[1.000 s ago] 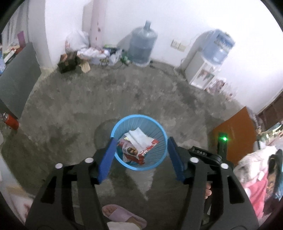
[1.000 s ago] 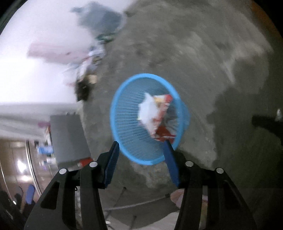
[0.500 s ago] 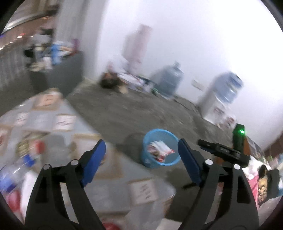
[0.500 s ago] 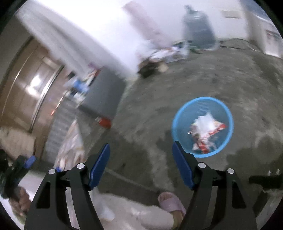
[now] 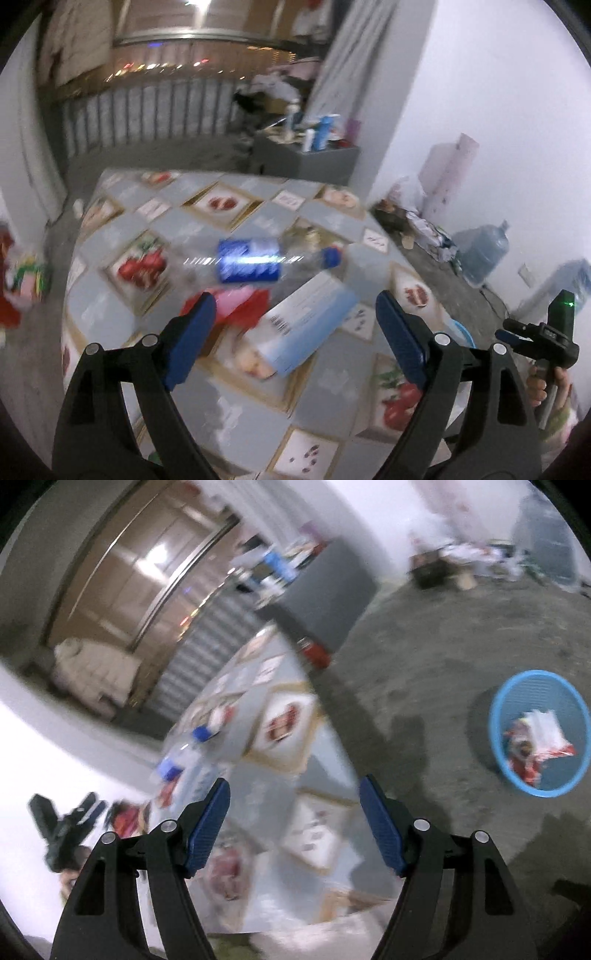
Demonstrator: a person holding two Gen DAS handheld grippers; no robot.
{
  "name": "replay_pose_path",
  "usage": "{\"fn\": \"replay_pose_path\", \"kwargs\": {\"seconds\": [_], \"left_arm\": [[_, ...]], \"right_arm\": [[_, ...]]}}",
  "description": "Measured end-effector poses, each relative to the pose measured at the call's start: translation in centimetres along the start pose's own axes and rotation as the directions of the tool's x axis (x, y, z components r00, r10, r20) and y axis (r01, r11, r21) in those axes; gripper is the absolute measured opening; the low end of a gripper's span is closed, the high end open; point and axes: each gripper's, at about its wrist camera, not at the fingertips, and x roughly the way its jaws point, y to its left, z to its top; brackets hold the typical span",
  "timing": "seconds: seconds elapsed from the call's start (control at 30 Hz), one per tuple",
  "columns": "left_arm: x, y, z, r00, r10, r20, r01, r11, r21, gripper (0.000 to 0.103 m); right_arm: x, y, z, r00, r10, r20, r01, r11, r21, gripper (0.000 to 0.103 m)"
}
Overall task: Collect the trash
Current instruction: 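Move both open tools back to the table toward the bottle and box, then grasp the Pepsi bottle with the left tool while the right tool grasps the white-blue box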
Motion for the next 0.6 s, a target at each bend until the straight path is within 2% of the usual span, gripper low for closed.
{"fn": "replay_pose_path", "kwargs": {"seconds": [0.07, 0.3, 0.47, 0.6], "left_arm": [[0.0, 1.3, -0.9, 1.000, -0.002, -0.013, 0.001, 1.000, -0.027, 0.084], [1.3, 3.5, -2.2, 0.999, -0.016, -0.033, 0.014, 0.999, -0.051, 0.084], [3.2, 5.0, -0.5, 1.000, -0.024, -0.014, 0.023, 0.999, -0.045, 0.084], [5.6, 6.6, 2.2, 0.999, -0.032, 0.001, 0.032, 0.999, -0.031, 0.084]], "right_arm": [[1.3, 1.6, -0.3, 0.999, 0.024, -0.037, -0.025, 0.999, -0.027, 0.071], [4.5, 5.4, -1.2, 0.992, 0.016, -0.121, -0.026, 0.996, -0.087, 0.071], [6.3, 6.7, -1.3, 0.987, -0.001, -0.160, -0.017, 0.994, -0.109, 0.071], [7.4, 7.5, -1.1, 0.983, -0.001, -0.182, -0.019, 0.994, -0.110, 0.071]]}}
